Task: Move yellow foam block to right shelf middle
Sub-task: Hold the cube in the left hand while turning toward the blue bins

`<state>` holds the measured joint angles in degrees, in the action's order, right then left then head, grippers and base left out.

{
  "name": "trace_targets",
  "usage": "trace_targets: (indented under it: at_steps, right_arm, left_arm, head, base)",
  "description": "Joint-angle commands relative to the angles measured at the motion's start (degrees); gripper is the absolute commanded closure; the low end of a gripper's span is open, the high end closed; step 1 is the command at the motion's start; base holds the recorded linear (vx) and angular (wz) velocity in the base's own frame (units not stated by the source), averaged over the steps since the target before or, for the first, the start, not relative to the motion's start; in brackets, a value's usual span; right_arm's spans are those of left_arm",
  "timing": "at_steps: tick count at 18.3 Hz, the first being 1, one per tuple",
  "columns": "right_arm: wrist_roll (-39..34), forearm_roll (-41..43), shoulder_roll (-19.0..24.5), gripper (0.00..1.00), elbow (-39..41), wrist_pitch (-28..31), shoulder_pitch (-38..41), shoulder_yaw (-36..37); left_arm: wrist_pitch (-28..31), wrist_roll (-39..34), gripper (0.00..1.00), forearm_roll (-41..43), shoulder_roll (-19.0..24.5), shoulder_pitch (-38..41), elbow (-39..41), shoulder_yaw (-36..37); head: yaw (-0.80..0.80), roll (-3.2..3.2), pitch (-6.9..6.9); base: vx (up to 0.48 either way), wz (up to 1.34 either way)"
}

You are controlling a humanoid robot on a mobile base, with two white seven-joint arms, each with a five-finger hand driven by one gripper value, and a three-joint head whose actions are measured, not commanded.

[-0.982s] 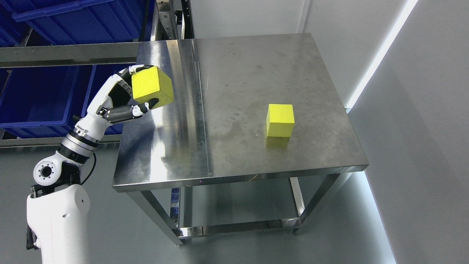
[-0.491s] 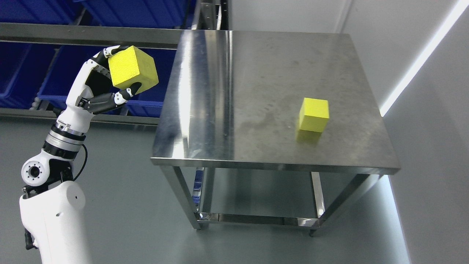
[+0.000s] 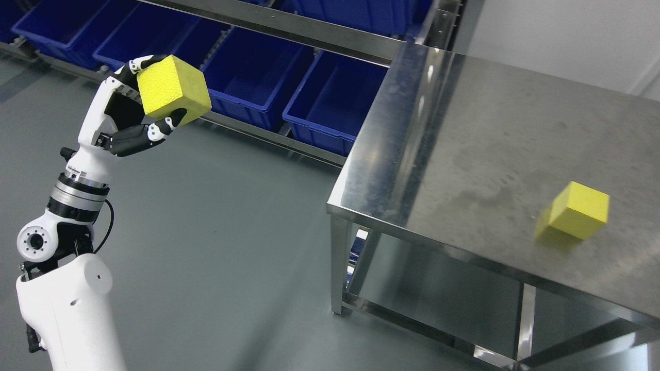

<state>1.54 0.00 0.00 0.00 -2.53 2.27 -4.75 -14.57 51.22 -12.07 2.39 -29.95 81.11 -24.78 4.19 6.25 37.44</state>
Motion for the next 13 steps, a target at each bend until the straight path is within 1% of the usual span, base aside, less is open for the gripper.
trace_targets:
  at_steps: [1,13]
  right_arm:
    - [-0.05,-0.44,-1.0,0.0,1.0,-0.02,0.01,0.01]
    - [-0.05,-0.44,-1.0,0.0,1.0,-0.02,0.01,0.01]
  left_arm:
    - [0.24,0.02,0.62,0.21,1.13,-0.02,1.51,-0.71]
    - [0.5,0.02,0.62,0.21,1.83,-0.11,1.6,-0.27]
  head:
    - [0.0,0.0,0.0]
    - [0.0,0.0,-0.02]
  base:
    - [0.027,0.58]
    - [0.045,0.47]
